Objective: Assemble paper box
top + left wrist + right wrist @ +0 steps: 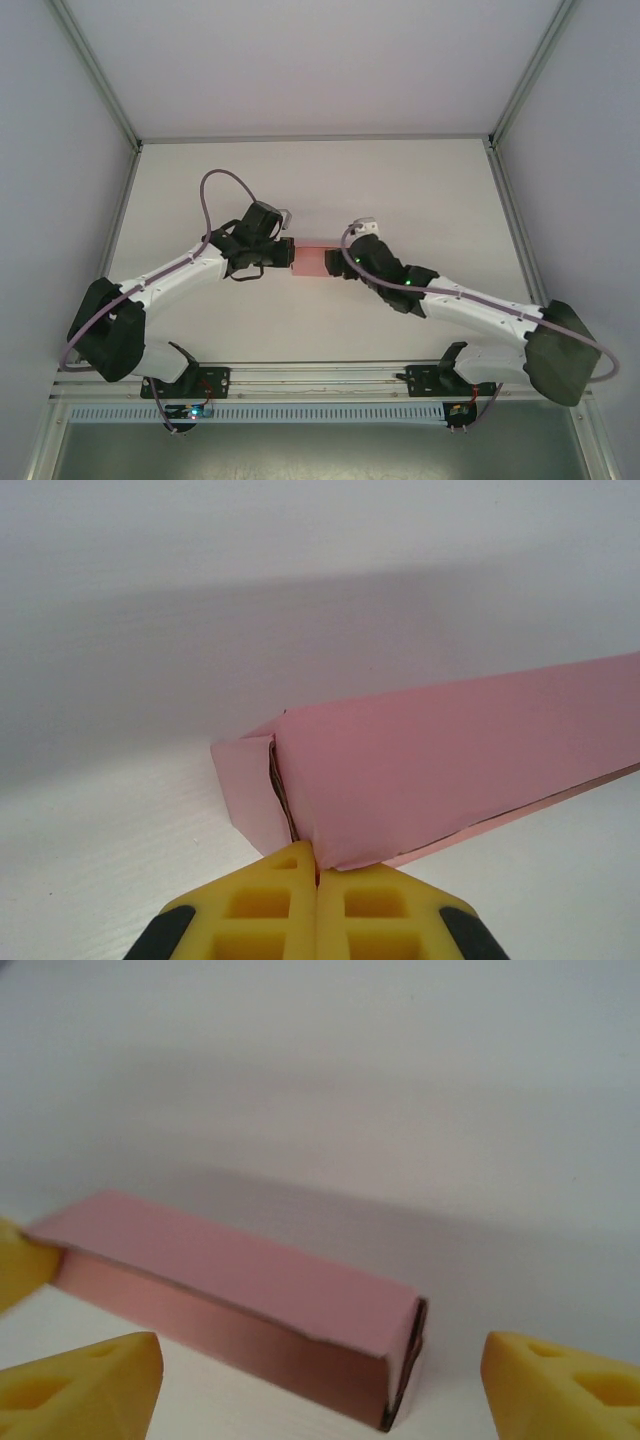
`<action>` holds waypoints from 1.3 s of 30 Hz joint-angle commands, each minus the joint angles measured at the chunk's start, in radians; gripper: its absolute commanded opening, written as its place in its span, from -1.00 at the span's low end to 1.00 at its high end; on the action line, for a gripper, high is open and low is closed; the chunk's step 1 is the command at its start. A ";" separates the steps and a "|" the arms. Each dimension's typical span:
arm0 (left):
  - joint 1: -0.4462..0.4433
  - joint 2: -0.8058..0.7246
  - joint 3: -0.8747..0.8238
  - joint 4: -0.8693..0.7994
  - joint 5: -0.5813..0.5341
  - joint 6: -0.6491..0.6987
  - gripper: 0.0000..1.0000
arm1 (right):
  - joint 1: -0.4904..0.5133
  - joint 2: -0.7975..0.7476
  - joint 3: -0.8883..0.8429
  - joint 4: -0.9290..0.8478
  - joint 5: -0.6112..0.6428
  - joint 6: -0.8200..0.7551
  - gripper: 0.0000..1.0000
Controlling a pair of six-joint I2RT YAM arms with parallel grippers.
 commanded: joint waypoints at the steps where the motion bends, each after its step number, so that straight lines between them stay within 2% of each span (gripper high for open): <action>1: -0.019 0.092 -0.057 -0.216 -0.017 0.022 -1.00 | -0.092 -0.040 -0.043 0.047 -0.111 0.102 0.75; 4: -0.021 0.098 -0.048 -0.208 -0.011 0.032 -1.00 | -0.163 -0.009 -0.048 0.109 -0.200 0.162 0.68; 8: -0.021 0.106 -0.036 -0.209 -0.011 0.035 -1.00 | -0.183 0.084 -0.004 0.070 -0.269 0.177 0.51; 14: -0.022 0.111 -0.030 -0.204 0.011 0.042 -1.00 | -0.232 0.211 -0.075 0.134 -0.377 0.276 0.02; 21: -0.022 0.115 0.011 -0.197 0.041 0.059 -0.98 | -0.232 0.248 -0.192 0.219 -0.381 0.375 -0.40; 22: -0.021 0.114 0.024 -0.202 0.045 0.063 -0.85 | -0.231 0.251 -0.199 0.219 -0.377 0.383 -0.47; 24: -0.021 0.108 0.049 -0.223 0.048 0.069 -0.46 | -0.232 0.257 -0.210 0.219 -0.374 0.395 -0.53; 25: -0.021 0.101 0.061 -0.233 0.049 0.073 -0.35 | -0.232 0.259 -0.212 0.217 -0.370 0.399 -0.55; 28: -0.013 0.055 0.089 -0.267 0.058 0.085 -0.24 | -0.233 0.265 -0.217 0.209 -0.353 0.408 -0.63; 31: 0.029 -0.008 0.093 -0.282 0.087 0.076 0.03 | -0.236 0.267 -0.215 0.203 -0.349 0.407 -0.68; 32: 0.051 -0.028 0.089 -0.275 0.110 0.062 0.20 | -0.235 0.271 -0.212 0.201 -0.351 0.405 -0.69; 33: 0.075 -0.046 0.084 -0.260 0.135 0.035 0.49 | -0.235 0.275 -0.209 0.198 -0.351 0.404 -0.69; 35: 0.126 -0.073 0.061 -0.194 0.232 -0.013 0.87 | -0.236 0.283 -0.204 0.197 -0.353 0.404 -0.73; 36: 0.144 -0.081 0.048 -0.157 0.259 -0.047 1.00 | -0.234 0.284 -0.203 0.196 -0.352 0.405 -0.74; 39: 0.179 -0.082 0.003 -0.021 0.338 -0.122 0.99 | -0.235 0.292 -0.198 0.203 -0.354 0.403 -0.76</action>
